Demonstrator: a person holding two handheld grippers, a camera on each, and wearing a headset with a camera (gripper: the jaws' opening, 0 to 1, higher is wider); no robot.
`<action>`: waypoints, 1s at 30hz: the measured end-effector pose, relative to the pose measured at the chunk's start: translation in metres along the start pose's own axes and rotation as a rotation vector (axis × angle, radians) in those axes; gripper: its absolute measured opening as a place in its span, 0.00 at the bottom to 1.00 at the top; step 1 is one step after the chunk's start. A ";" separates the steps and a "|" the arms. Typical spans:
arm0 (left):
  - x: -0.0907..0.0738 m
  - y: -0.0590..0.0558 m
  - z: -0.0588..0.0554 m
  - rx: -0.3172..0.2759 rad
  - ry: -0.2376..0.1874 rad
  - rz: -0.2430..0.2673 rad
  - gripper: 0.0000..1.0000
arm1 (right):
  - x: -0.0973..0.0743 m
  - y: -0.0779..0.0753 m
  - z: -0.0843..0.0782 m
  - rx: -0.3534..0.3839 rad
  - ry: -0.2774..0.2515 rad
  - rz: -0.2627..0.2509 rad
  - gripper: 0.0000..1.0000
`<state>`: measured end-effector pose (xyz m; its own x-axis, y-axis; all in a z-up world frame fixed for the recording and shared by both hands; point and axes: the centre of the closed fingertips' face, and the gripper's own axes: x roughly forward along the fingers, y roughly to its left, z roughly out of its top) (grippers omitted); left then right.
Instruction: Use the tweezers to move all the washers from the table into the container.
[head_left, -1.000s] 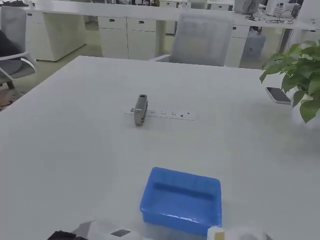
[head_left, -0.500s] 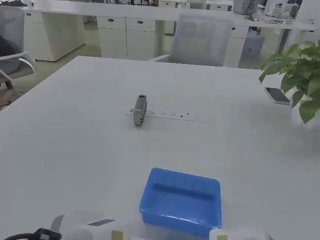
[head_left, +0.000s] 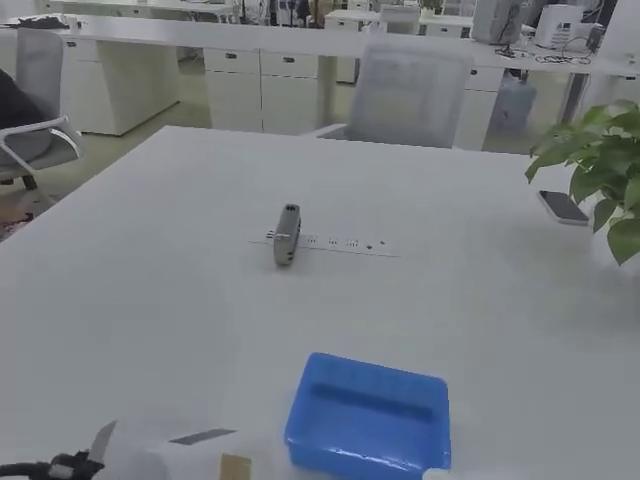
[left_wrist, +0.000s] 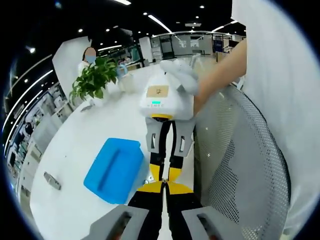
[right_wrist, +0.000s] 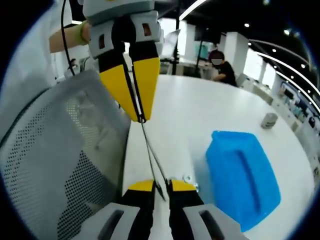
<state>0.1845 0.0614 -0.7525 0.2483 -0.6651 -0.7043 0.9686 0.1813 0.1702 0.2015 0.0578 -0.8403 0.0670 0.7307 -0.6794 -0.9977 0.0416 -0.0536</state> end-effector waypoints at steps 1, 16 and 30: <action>0.000 0.001 0.000 0.000 0.001 0.000 0.00 | 0.001 -0.001 0.001 -0.001 -0.002 -0.005 0.06; 0.002 0.019 0.003 0.020 0.039 -0.027 0.00 | 0.012 -0.008 0.015 0.024 -0.036 -0.004 0.06; 0.013 0.026 0.010 -0.013 0.054 -0.108 0.00 | 0.006 -0.009 0.029 0.105 -0.070 0.067 0.14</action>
<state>0.2131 0.0500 -0.7500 0.1408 -0.6416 -0.7540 0.9893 0.1198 0.0828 0.2110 0.0817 -0.8227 0.0026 0.7798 -0.6260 -0.9958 0.0592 0.0696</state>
